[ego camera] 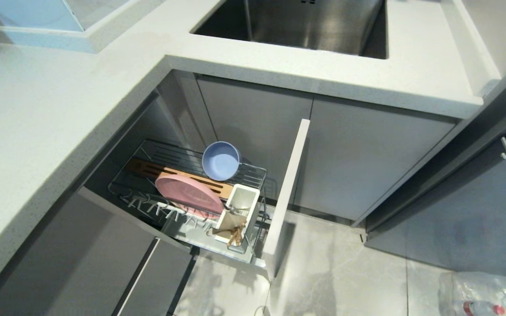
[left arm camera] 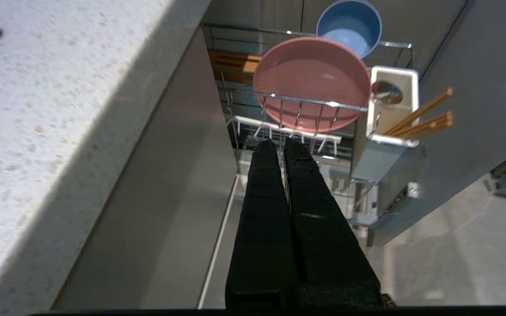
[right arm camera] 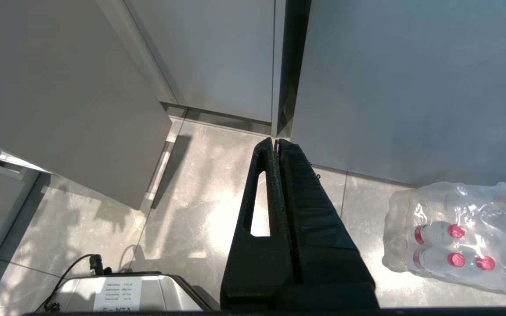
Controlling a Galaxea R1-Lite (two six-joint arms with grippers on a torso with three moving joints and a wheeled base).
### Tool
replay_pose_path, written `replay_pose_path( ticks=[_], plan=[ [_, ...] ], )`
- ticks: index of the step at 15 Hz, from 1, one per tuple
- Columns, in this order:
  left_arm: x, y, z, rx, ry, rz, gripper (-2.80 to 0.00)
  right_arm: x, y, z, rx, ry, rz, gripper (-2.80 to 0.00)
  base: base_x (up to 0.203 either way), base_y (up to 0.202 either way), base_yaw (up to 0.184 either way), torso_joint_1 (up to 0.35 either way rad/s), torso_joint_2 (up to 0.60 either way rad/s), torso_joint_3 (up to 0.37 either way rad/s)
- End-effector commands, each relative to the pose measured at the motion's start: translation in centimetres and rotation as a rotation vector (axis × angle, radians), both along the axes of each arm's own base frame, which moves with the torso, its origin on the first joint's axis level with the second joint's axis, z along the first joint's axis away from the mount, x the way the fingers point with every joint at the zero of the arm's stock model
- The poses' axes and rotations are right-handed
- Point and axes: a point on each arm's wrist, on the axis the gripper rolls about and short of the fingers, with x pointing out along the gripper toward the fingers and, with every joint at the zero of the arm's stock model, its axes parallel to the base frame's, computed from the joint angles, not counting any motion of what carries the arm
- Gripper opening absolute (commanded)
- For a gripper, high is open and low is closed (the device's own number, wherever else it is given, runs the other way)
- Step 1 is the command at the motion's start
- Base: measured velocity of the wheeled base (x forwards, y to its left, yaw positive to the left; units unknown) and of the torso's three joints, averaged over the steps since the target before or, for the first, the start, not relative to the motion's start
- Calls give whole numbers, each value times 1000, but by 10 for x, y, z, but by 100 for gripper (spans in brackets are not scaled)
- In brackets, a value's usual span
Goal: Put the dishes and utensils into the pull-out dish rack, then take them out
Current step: Take the plate out of the cupboard
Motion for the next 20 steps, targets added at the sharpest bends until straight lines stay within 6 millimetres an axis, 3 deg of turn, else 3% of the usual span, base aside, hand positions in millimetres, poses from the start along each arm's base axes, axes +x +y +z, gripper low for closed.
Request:
replay_pose_path(
  ticks=[1,5,13,16,20],
  plan=[
    [4,0,-12,8,31,2,-280,0,0,0,0,0,1,-280,0,0,0,0,0,0],
    [5,0,-23,5,144,1,-280,0,0,0,0,1,1,-280,0,0,0,0,0,0],
    [5,0,-21,-17,120,1,-280,0,0,0,0,-1,-1,-280,0,0,0,0,0,0],
    [-6,1,15,-33,-79,20,-280,0,0,0,0,-1,1,-280,0,0,0,0,0,0],
    [-36,0,72,-13,-226,10,-280,0,0,0,0,-1,1,-280,0,0,0,0,0,0]
  ],
)
